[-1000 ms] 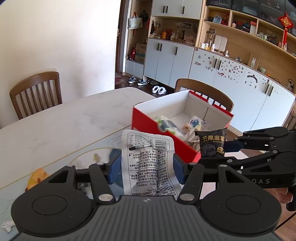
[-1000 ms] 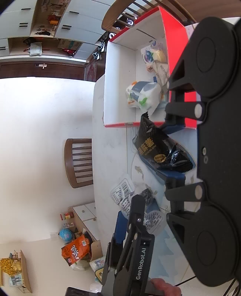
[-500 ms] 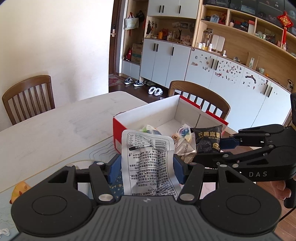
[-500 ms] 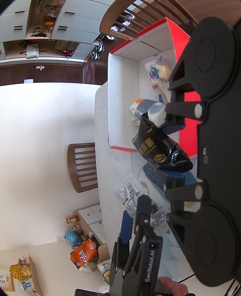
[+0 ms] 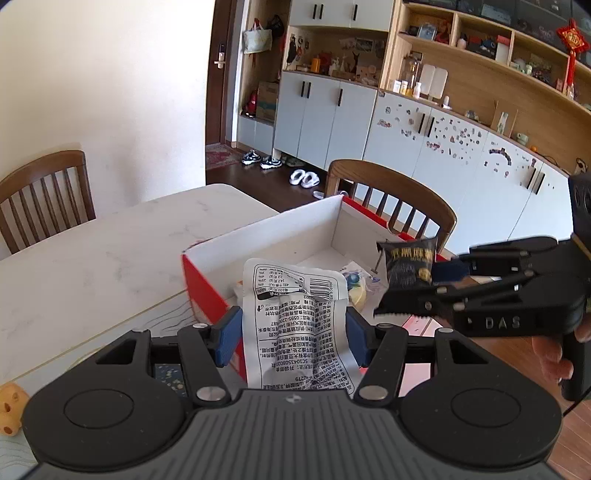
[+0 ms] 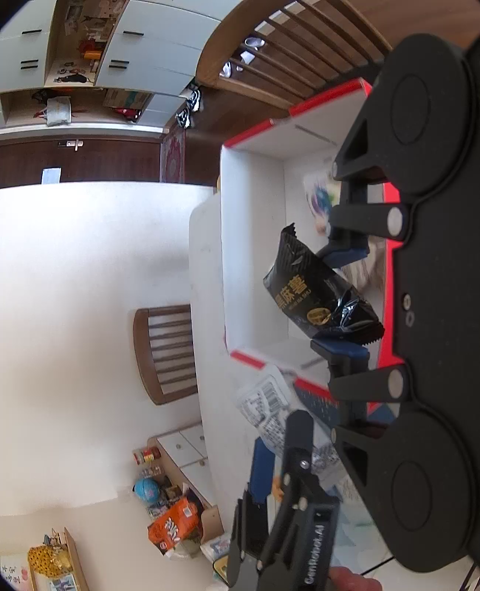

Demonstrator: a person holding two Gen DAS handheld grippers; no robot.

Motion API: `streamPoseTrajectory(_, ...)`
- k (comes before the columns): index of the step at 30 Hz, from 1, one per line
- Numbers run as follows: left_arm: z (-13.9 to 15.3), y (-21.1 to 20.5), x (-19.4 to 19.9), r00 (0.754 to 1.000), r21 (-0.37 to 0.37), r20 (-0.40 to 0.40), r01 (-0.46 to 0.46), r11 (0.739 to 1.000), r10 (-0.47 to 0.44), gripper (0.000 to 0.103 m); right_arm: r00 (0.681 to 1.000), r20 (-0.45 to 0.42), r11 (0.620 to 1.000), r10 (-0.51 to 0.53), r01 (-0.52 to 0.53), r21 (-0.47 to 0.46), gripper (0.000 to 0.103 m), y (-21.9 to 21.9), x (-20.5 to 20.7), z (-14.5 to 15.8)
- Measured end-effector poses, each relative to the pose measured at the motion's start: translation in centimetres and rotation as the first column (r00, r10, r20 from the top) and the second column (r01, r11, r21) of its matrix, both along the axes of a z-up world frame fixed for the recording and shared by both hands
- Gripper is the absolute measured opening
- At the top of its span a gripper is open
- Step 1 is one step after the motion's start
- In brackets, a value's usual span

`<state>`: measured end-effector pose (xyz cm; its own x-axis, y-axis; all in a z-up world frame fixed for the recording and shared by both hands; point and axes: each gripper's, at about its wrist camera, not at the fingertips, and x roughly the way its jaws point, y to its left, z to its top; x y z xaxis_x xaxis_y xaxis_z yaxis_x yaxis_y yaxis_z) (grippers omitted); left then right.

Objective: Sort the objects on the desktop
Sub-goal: 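Carry black bag with right tool while left tool carries white sachet to box, then drop black bag into box with right tool while left tool releases white sachet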

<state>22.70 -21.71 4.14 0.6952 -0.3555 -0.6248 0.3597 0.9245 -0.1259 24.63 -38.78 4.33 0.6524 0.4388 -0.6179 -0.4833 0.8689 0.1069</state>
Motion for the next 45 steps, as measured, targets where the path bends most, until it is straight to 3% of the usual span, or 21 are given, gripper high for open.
streamPoseTrajectory(9, -1.0, -3.0, 2.5, 0.999, 0.027, -0.037, 0.031, 0.999, -0.03, 0.058, 0.999, -0.01, 0.998, -0.032, 0.031, -0.05, 0.04, -2.6, 2.8, -0.6)
streamPoseTrajectory(18, -2.0, -4.9, 6.1, 0.996, 0.051, -0.071, 0.055, 0.997, -0.051, 0.058, 0.991, -0.095, 0.993, -0.092, 0.084, -0.082, 0.04, -4.1, 5.4, -1.9)
streamPoseTrajectory(28, -3.6, -7.0, 9.6, 0.991, 0.085, -0.107, 0.088, 0.993, -0.078, 0.058, 0.98, -0.186, 0.975, -0.075, 0.033, -0.22, 0.039, -3.4, 7.9, -3.3)
streamPoseTrajectory(45, -6.2, -10.2, 13.8, 0.984, 0.241, -0.127, 0.154, 0.958, -0.127, 0.058, 0.935, -0.339, 0.945, -0.105, -0.013, -0.327, 0.04, -2.7, 11.5, -6.7)
